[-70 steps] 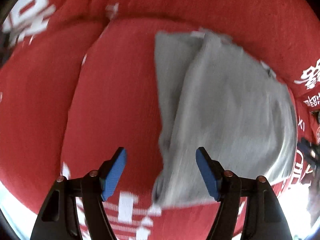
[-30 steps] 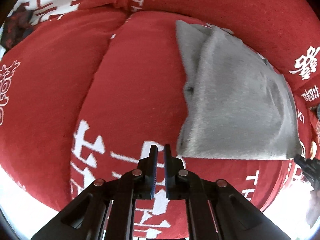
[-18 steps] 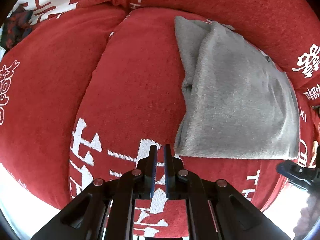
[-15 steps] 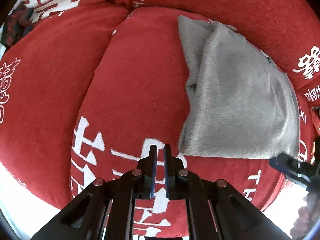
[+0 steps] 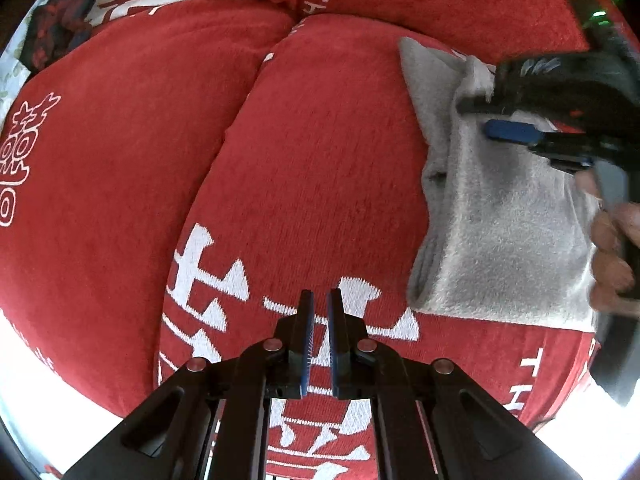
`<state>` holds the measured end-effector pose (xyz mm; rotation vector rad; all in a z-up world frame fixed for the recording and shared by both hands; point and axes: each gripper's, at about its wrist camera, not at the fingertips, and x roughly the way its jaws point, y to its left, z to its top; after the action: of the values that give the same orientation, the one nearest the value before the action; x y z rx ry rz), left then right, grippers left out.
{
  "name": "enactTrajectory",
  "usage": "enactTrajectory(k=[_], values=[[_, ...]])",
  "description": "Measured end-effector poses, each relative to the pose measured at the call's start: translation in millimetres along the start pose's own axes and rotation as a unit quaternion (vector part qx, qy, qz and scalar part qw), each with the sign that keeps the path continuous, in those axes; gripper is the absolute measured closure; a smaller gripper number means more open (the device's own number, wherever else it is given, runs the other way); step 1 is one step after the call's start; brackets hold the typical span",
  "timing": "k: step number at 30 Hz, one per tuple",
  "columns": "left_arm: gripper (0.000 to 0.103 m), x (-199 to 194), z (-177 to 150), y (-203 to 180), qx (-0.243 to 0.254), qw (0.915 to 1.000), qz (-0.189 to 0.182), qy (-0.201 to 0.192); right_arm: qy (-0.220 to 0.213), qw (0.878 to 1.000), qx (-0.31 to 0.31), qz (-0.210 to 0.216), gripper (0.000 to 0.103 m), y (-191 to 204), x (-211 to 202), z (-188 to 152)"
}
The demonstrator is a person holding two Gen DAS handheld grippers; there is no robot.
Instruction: Fold small clothes
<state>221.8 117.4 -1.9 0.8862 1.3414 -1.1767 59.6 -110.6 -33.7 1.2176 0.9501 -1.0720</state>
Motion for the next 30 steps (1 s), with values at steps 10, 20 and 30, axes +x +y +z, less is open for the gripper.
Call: enactTrajectory(k=[10, 20, 30], values=[[0.096, -1, 0, 13, -0.009, 1.0000, 0.001, 0.003, 0.028, 0.998, -0.050, 0.035, 0.101, 17, 12, 4], [0.096, -3, 6, 24, -0.023, 0.9997, -0.002, 0.000, 0.104, 0.947, 0.139, 0.272, 0.050, -42, -19, -107], [0.095, -5, 7, 28, -0.023, 0.9997, -0.004, 0.007, 0.040, 0.894, 0.299, 0.332, 0.055, -74, 15, -152]])
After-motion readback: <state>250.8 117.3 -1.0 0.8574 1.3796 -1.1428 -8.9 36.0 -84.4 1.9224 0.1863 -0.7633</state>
